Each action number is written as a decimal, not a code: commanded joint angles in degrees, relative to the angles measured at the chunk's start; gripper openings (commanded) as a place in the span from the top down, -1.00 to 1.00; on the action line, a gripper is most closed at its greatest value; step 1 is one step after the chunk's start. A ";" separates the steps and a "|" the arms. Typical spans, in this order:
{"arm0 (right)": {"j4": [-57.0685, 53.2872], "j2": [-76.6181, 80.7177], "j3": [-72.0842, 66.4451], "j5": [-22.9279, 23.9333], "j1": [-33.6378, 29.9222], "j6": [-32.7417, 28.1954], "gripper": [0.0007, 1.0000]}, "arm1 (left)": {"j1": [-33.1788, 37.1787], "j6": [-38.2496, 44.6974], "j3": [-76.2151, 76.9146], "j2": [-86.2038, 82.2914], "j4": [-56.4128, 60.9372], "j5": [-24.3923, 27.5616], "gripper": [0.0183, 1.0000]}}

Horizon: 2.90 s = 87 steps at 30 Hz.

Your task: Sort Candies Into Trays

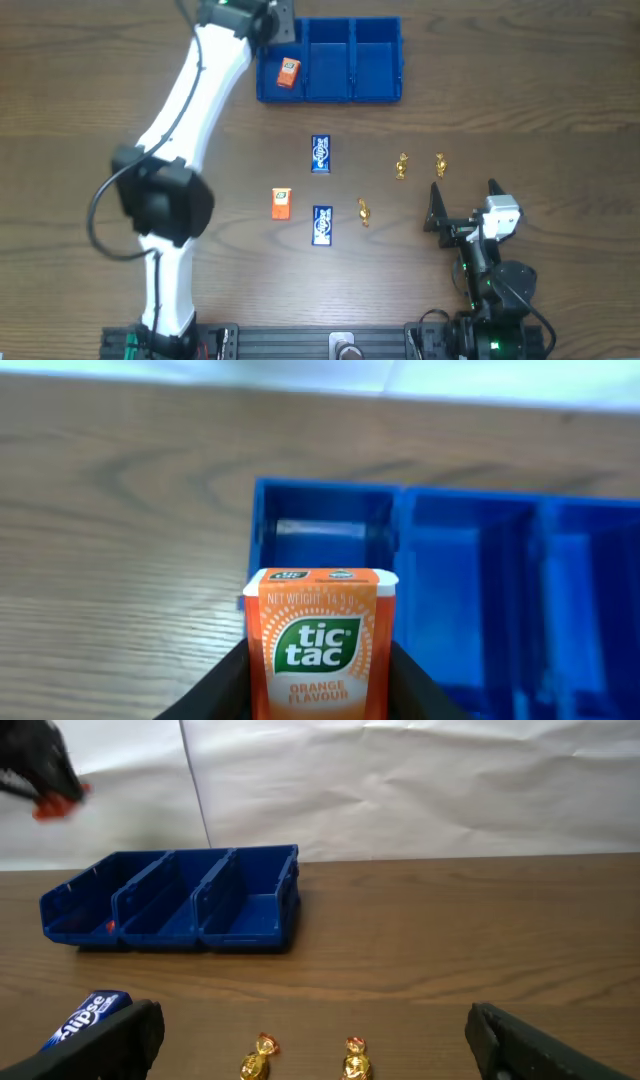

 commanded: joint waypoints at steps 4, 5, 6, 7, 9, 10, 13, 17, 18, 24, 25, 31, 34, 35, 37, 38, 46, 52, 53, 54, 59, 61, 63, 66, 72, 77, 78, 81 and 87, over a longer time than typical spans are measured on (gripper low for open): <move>-0.42 -0.35 0.00 -0.31 0.02 0.09 -1.00 | 0.20 1.07 2.71 7.48 -0.50 1.77 0.46; -0.42 -0.35 0.00 -0.31 0.02 0.09 -1.00 | 0.20 1.07 2.71 7.56 -0.42 1.84 0.46; -0.42 -0.35 0.00 -0.31 0.02 0.09 -1.00 | 0.20 1.07 2.71 7.58 -0.35 1.99 0.45; -0.42 -0.35 0.00 -0.31 0.02 0.09 -1.00 | 0.20 1.09 2.71 7.58 -0.35 2.03 0.44; -0.42 -0.35 0.00 -0.31 0.02 0.09 -1.00 | 0.17 1.79 2.71 7.58 -0.22 2.62 0.39; -0.42 -0.35 0.00 -0.31 0.02 0.09 -1.00 | 0.17 1.88 2.71 7.58 -0.11 2.73 0.29; -0.42 -0.35 0.00 -0.31 0.02 0.09 -1.00 | 0.17 1.90 2.73 7.50 0.52 2.73 -0.17; -0.42 -0.35 0.00 -0.31 0.02 0.09 -1.00 | 0.20 1.84 2.71 4.63 0.85 1.44 -0.71; -0.42 -0.35 0.00 -0.31 0.02 0.09 -1.00 | 0.11 1.86 2.67 2.97 0.59 0.92 -0.74; -0.42 -0.35 0.00 -0.31 0.02 0.09 -1.00 | -3.61 1.92 -4.74 -11.78 -0.50 -3.28 -0.98; -0.42 -0.35 0.00 -0.31 0.02 0.09 -1.00 | -4.61 1.70 -8.63 -15.34 -0.15 -3.21 -1.00; -0.42 -0.35 0.00 -0.31 0.02 0.09 -1.00 | -13.64 -2.23 -43.36 -35.28 10.67 -3.13 -1.00; -0.42 -0.35 0.00 -0.31 0.02 0.09 -1.00 | -15.02 -7.34 -53.83 -39.36 12.76 -1.92 -1.00; -0.42 -0.35 0.00 -0.31 0.02 0.09 -1.00 | -15.28 -8.94 -57.86 -40.65 13.22 -0.85 -1.00; -0.42 -0.35 0.00 -0.31 0.02 0.09 -1.00 | -15.76 -11.96 -64.39 -41.94 13.22 0.42 -1.00; -0.42 -0.35 0.00 -0.31 0.02 0.09 -1.00 | -16.11 -13.25 -66.97 -42.07 13.38 0.44 -1.00; -0.42 -0.35 0.00 -0.31 0.02 0.09 -1.00 | -16.74 -17.38 -77.35 -41.66 18.99 2.38 -1.00; -0.42 -0.35 0.00 -0.31 0.02 0.09 -1.00 | -16.85 -18.73 -78.23 -37.73 20.55 1.97 -0.99; -0.42 -0.35 0.00 -0.31 0.02 0.09 -1.00 | -16.85 -18.97 -78.23 -36.74 21.00 1.97 -0.96; -0.42 -0.35 0.00 -0.31 0.02 0.09 -1.00 | -16.85 -19.37 -78.23 -36.13 21.29 1.99 -0.96; -0.42 -0.35 0.00 -0.31 0.02 0.09 -1.00 | -16.85 -20.22 -78.23 -32.65 22.25 2.40 -0.80; -0.42 -0.35 0.00 -0.31 0.02 0.09 -1.00 | -16.87 -20.20 -78.23 -31.80 23.02 2.67 -0.75; -0.42 -0.35 0.00 -0.31 0.02 0.09 -1.00 | -17.07 -20.15 -78.23 -31.34 23.28 2.91 -0.70; -0.42 -0.35 0.00 -0.31 0.02 0.09 -1.00 | -17.25 -19.98 -78.23 -30.29 23.54 2.91 -0.61; -0.42 -0.35 0.00 -0.31 0.02 0.09 -1.00 | -17.49 -19.98 -78.23 -29.55 24.44 2.97 -0.08; -0.42 -0.35 0.00 -0.31 0.02 0.09 -1.00 | -17.49 -19.98 -78.23 -29.55 24.94 2.97 0.29; -0.42 -0.35 0.00 -0.31 0.02 0.09 -1.00 | -17.49 -19.98 -78.23 -29.55 25.03 2.97 0.32; -0.42 -0.35 0.00 -0.31 0.02 0.09 -1.00 | -17.49 -19.98 -78.23 -29.55 25.14 2.95 0.37; -0.42 -0.35 0.00 -0.31 0.02 0.09 -1.00 | -17.38 -19.96 -75.87 -31.58 24.44 -0.13 0.42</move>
